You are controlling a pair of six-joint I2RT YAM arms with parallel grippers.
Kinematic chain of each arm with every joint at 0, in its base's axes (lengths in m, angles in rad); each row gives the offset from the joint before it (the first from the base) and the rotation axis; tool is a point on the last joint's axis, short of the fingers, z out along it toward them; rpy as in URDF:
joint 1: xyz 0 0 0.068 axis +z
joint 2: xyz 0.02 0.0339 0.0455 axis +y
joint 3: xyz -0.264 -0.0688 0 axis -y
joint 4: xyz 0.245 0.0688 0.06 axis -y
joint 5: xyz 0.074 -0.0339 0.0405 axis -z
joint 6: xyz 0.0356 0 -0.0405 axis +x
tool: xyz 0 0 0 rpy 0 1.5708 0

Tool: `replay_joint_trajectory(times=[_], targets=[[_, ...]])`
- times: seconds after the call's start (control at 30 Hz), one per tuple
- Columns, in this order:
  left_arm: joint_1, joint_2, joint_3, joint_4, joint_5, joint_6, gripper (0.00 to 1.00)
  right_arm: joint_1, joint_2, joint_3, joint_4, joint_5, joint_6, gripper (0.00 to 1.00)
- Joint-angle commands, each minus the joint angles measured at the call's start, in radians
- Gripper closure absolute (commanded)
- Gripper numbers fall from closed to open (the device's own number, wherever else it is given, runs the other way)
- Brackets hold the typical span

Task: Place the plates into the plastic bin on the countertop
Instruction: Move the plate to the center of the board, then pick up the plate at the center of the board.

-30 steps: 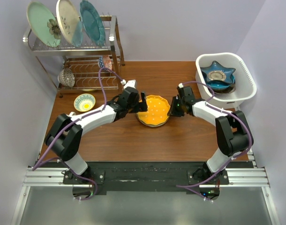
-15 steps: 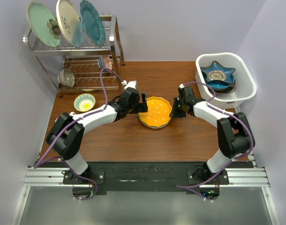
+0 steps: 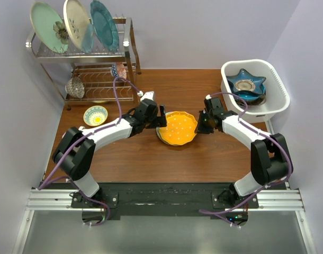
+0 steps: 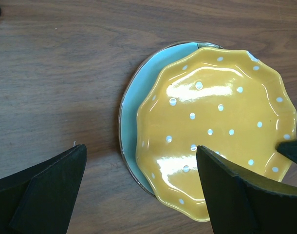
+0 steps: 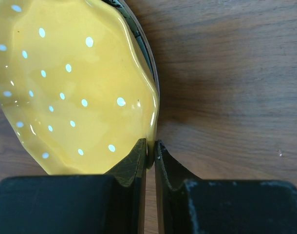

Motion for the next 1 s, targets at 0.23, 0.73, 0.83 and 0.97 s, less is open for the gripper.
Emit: replay_joint_trajectory(times=[0.23, 0.73, 0.83, 0.97], targets=[[0.006, -0.13, 0.017, -0.012, -0.054, -0.002, 0.02, -0.001, -0.148, 0.036, -0.021, -0.031, 0.016, 1.0], [0.006, -0.282, -0.005, -0.032, -0.082, -0.004, 0.01, -0.04, -0.268, 0.049, -0.042, -0.083, 0.067, 1.0], [0.006, -0.289, -0.005, -0.031, -0.082, -0.005, 0.01, -0.058, -0.281, 0.045, -0.038, -0.108, 0.071, 1.0], [0.006, -0.283, -0.006, -0.026, -0.077, -0.007, 0.01, -0.095, -0.295, 0.033, -0.027, -0.146, 0.081, 1.0]])
